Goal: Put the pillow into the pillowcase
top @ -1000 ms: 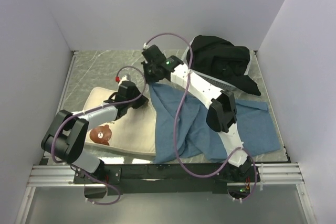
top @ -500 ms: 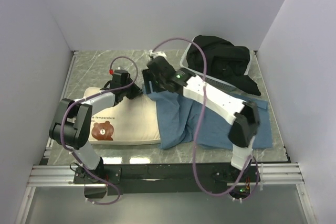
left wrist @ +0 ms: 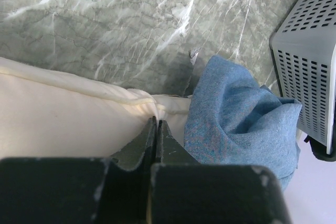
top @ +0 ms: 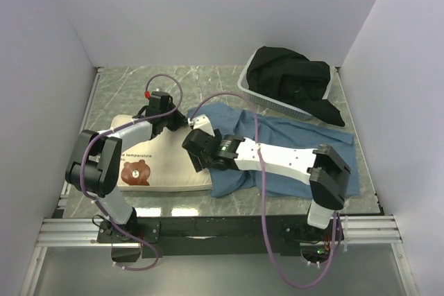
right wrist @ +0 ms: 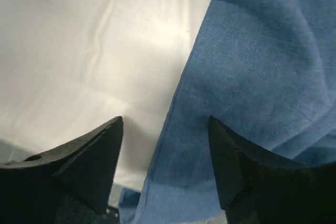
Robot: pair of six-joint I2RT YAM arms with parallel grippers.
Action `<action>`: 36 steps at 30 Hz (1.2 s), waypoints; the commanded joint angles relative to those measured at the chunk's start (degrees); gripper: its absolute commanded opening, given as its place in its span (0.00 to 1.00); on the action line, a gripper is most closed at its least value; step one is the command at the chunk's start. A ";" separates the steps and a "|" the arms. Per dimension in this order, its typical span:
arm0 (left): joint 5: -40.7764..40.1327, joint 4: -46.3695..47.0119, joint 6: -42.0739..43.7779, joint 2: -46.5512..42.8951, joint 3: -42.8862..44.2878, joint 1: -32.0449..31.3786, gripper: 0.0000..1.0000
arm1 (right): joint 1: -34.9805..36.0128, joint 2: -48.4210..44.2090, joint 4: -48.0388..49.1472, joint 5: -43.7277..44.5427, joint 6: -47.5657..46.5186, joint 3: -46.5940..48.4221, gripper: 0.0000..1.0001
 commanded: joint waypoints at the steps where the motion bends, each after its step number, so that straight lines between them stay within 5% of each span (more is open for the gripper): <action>1: -1.78 -0.83 0.24 -2.62 1.48 0.80 0.01 | -0.50 4.30 -2.23 5.63 1.77 1.69 0.65; 4: -2.04 -1.45 -0.02 -3.06 1.31 1.76 0.01 | 0.11 4.93 -5.22 5.98 1.86 5.21 0.27; 7: -2.83 -1.89 -0.46 -3.85 1.04 3.08 0.01 | 1.86 3.70 -8.38 4.59 1.16 10.38 0.13; 16: -2.93 -2.69 -1.60 -3.42 1.75 5.98 0.01 | 12.94 7.65 -12.72 -3.32 -0.86 30.18 0.05; 26: 0.15 -4.15 -0.73 -7.28 2.97 6.25 0.01 | 1.88 3.70 6.27 -13.26 3.09 1.38 0.01; 29: -1.16 -7.33 1.20 -8.77 4.56 6.34 0.30 | -0.75 3.69 8.83 -14.40 2.74 -0.41 0.02; 30: -3.34 -9.86 2.16 -10.60 4.91 6.34 0.57 | -1.03 3.96 9.00 -14.58 2.56 -0.24 0.01; 31: -4.84 -10.93 2.61 -11.75 4.82 6.51 0.67 | -1.29 4.22 9.27 -14.76 2.21 0.03 0.01; 33: -9.91 -16.09 3.49 -16.48 5.00 7.21 0.86 | -2.17 4.84 9.36 -15.11 1.95 0.64 0.02; 36: -20.09 -25.31 1.66 -24.47 3.08 8.18 0.99 | -3.58 5.01 9.62 -16.16 1.60 0.64 0.01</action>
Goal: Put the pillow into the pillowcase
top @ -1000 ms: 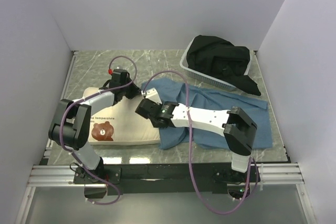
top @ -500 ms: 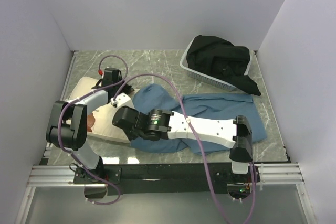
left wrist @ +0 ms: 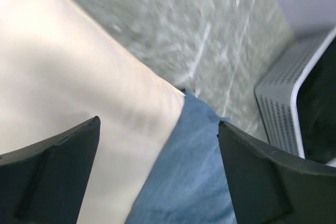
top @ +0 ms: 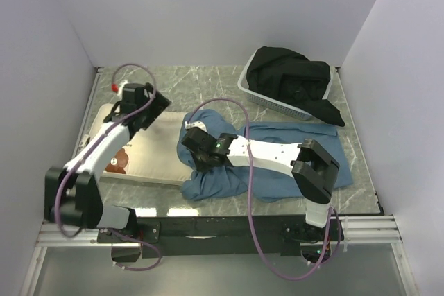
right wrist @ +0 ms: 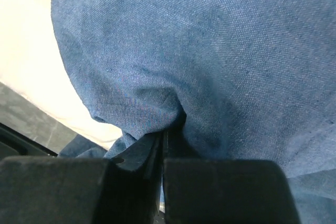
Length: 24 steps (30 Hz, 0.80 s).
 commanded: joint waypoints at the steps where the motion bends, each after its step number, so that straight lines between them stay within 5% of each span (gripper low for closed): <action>1: -16.09 -13.89 -0.67 -12.43 0.05 1.41 0.99 | -1.24 -1.52 4.07 -1.30 -0.92 1.34 0.01; 7: -29.21 -30.94 -12.44 -29.30 -11.27 1.41 0.99 | -1.59 -2.40 1.00 -0.60 -2.76 6.96 0.02; 13: -25.09 -36.94 -25.70 -47.50 -25.60 1.23 0.99 | -1.86 -1.17 -0.32 -1.48 -3.47 11.45 0.03; 20: -17.45 -22.91 -28.19 -53.15 -38.07 -0.26 0.99 | -1.86 -0.29 -1.03 -2.45 -3.29 13.21 0.03; 24: -11.21 0.16 -24.50 -48.76 -44.77 -0.35 0.99 | -0.72 -1.43 -1.55 -2.18 -3.82 12.95 0.07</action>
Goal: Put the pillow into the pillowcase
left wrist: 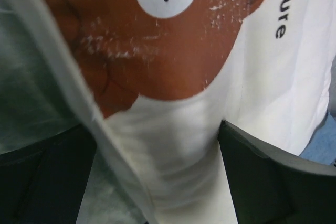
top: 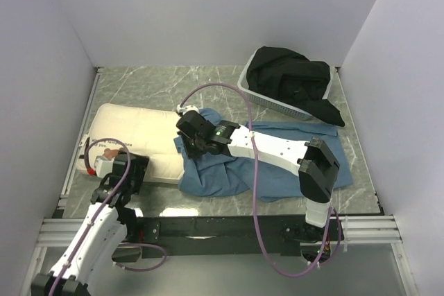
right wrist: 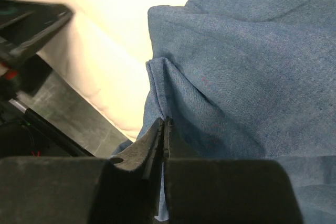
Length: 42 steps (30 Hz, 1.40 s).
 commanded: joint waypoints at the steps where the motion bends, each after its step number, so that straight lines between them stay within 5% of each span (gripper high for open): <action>1: 7.47 24.83 2.35 4.49 -5.63 -0.35 0.99 | 1.10 -1.78 -0.48 0.46 -1.46 1.58 0.09; 2: 7.82 27.29 4.09 5.89 -6.68 -0.44 0.98 | 1.45 -2.48 -0.48 1.07 -1.46 0.97 0.22; 4: 8.35 31.44 5.86 6.60 -7.13 -0.53 0.79 | 2.50 -4.84 -0.05 2.48 -0.85 -1.92 0.42; 5: 8.35 31.80 6.91 6.52 -7.22 -0.53 0.45 | 3.03 -6.17 0.22 5.27 -0.41 -3.16 0.59; 6: 8.44 31.98 7.27 6.26 -7.22 -0.53 0.26 | 4.86 -7.66 0.91 7.56 0.46 -4.56 0.66; 8: 8.96 31.54 8.67 5.12 -6.87 -0.70 0.01 | 6.89 -11.97 1.36 11.17 1.87 -8.52 0.78; 13: 5.90 24.78 10.08 0.55 -4.15 -2.54 0.01 | 16.03 -16.55 2.76 23.48 8.20 -17.03 0.82; 22: 4.04 12.12 15.17 -1.83 4.89 -2.90 0.01 | 18.42 -7.87 5.84 29.28 10.93 -18.82 0.97; 27: 7.46 5.63 19.39 -0.87 12.28 -3.08 0.01 | 16.57 -4.43 4.80 30.43 4.62 -12.34 0.83; 31: 10.10 -0.87 25.36 0.54 22.01 -3.25 0.01 | 16.31 -6.96 -1.27 32.37 0.31 -3.45 0.34; 34: 10.37 -5.88 29.14 0.98 29.13 -3.25 0.01 | 16.05 -11.09 -4.17 27.03 -4.09 4.02 0.17; 42: 15.46 -11.43 35.57 5.46 46.20 -3.25 0.01 | 10.34 -8.83 -12.44 -0.29 -9.20 29.84 0.07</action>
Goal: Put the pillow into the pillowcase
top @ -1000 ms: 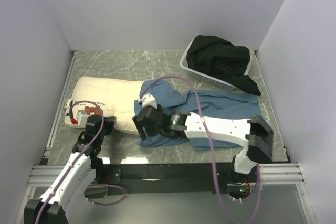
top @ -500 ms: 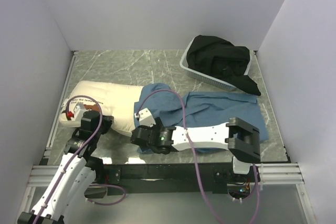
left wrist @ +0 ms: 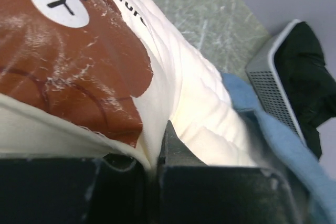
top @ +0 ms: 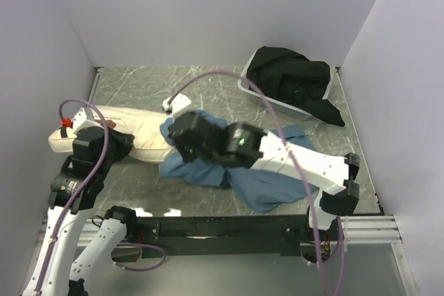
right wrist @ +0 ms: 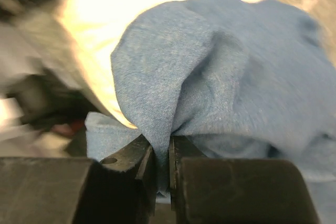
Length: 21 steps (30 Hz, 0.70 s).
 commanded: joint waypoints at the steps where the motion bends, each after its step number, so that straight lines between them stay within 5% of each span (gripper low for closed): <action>1: 9.39 1.85 6.74 3.33 12.30 -0.78 0.01 | -5.51 0.01 3.87 -24.03 -2.40 13.72 0.07; 6: 9.39 -0.96 9.48 7.57 21.55 -0.87 0.01 | -8.42 0.37 7.90 -40.61 0.59 14.45 0.07; 11: 6.50 -0.45 9.39 9.07 20.26 -0.87 0.01 | -10.35 -0.86 11.60 -40.03 2.70 4.70 0.12; 14: 2.37 0.79 8.08 7.40 16.57 -0.87 0.01 | -10.45 -1.04 8.89 -24.50 3.22 1.61 0.26; 15: 1.06 1.22 7.55 6.88 14.82 -0.87 0.01 | -10.45 -1.56 8.62 -19.06 3.31 0.12 0.40; 19: -0.27 5.09 4.31 4.15 9.89 -0.87 0.01 | -10.18 -3.93 9.57 -14.79 4.10 -3.13 0.65; 21: -0.10 7.03 3.07 3.62 7.17 -0.87 0.01 | -9.83 -5.34 10.72 -14.35 4.46 -5.15 0.68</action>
